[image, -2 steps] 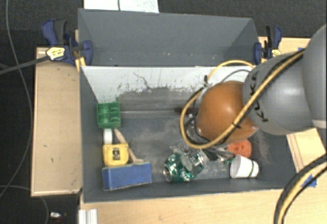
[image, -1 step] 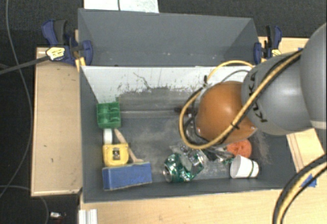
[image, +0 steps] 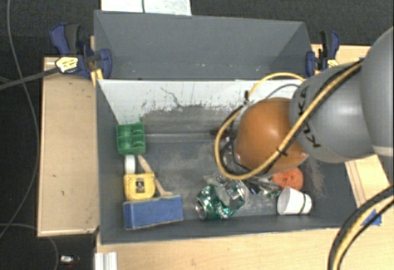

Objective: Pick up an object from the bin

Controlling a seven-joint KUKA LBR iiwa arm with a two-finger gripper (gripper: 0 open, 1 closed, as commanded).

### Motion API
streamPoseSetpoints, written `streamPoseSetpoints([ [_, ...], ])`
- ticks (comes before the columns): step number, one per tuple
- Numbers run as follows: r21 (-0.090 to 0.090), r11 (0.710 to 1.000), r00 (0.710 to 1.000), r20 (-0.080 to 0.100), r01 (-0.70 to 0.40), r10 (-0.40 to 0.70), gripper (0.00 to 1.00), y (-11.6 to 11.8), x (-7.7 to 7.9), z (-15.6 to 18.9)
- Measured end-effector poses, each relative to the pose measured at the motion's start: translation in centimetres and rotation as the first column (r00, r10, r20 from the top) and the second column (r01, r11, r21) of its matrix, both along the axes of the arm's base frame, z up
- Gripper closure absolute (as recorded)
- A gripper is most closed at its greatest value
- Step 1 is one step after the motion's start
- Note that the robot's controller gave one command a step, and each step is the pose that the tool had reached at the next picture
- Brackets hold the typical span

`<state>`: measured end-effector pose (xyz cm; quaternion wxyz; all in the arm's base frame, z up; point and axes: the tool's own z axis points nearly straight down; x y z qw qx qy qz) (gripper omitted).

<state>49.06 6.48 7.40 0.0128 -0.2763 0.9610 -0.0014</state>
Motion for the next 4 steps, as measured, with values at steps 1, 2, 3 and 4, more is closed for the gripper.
streamPoseSetpoints([
  [1,-0.002,1.000,1.000,0.010,-0.013,0.013,1.00,0.1,-0.2,0.0],
  [2,0.002,1.000,1.000,0.008,0.014,-0.014,0.00,0.7,-1.2,0.0],
  [3,0.002,1.000,1.000,0.007,0.013,-0.013,0.00,0.7,-1.2,0.0],
  [4,-0.009,0.952,0.952,0.013,-0.305,0.305,1.00,3.9,2.7,0.0],
])
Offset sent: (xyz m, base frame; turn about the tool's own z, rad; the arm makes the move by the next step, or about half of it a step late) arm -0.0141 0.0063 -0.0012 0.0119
